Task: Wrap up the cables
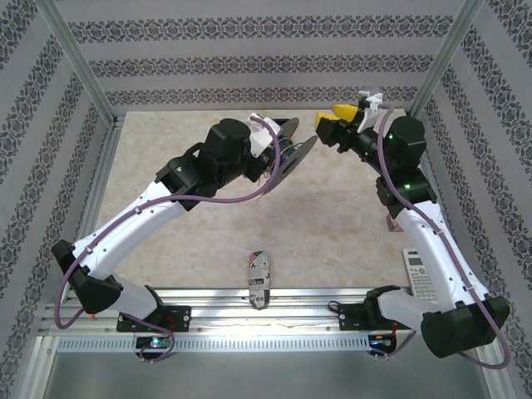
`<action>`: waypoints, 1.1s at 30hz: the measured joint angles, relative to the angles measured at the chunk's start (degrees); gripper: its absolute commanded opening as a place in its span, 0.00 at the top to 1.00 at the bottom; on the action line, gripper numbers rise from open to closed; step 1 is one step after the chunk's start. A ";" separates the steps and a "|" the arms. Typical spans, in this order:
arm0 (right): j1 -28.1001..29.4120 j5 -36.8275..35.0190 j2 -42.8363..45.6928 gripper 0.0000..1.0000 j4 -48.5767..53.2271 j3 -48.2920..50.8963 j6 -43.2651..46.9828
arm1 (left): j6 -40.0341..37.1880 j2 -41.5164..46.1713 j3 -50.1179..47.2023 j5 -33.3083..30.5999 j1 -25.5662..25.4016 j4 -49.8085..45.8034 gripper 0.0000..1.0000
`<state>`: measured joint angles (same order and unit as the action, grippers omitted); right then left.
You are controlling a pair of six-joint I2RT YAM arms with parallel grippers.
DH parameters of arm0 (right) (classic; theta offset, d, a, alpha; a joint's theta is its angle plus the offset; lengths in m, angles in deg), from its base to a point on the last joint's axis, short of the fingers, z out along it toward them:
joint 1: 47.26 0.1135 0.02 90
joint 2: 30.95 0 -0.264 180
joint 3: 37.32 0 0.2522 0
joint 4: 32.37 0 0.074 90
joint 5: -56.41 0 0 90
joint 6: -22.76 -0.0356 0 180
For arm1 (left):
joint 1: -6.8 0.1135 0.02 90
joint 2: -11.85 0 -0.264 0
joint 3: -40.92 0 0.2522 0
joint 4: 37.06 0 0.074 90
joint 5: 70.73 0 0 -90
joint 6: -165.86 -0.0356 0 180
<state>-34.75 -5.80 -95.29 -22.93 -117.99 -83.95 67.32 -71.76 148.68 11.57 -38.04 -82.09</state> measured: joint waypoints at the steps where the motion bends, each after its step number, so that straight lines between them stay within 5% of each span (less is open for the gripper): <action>1: -0.09 0.63 0.59 0.18 0.35 0.42 0.02 | 0.76 0.00 0.24 1.49 0.46 -0.17 1.00; 6: -1.81 6.67 4.55 0.05 1.07 3.52 0.87 | 7.54 -0.02 2.40 14.80 7.17 -1.36 1.00; 14: -6.82 19.47 9.11 0.02 -1.51 8.68 -1.88 | 18.71 -1.11 5.99 34.95 16.61 -0.20 1.00; 20: -8.68 25.66 8.39 0.02 -5.42 11.04 -7.63 | 30.25 -1.55 1.29 49.05 21.07 9.73 1.00; 33: -8.66 30.60 6.69 0.09 -11.45 11.65 -13.84 | 40.00 -4.24 -2.29 57.57 22.56 20.20 1.00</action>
<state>-43.40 24.80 -88.60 -34.38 -106.34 -97.79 107.32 -76.01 146.38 69.14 -15.48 -61.89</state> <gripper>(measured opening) 0.916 0.058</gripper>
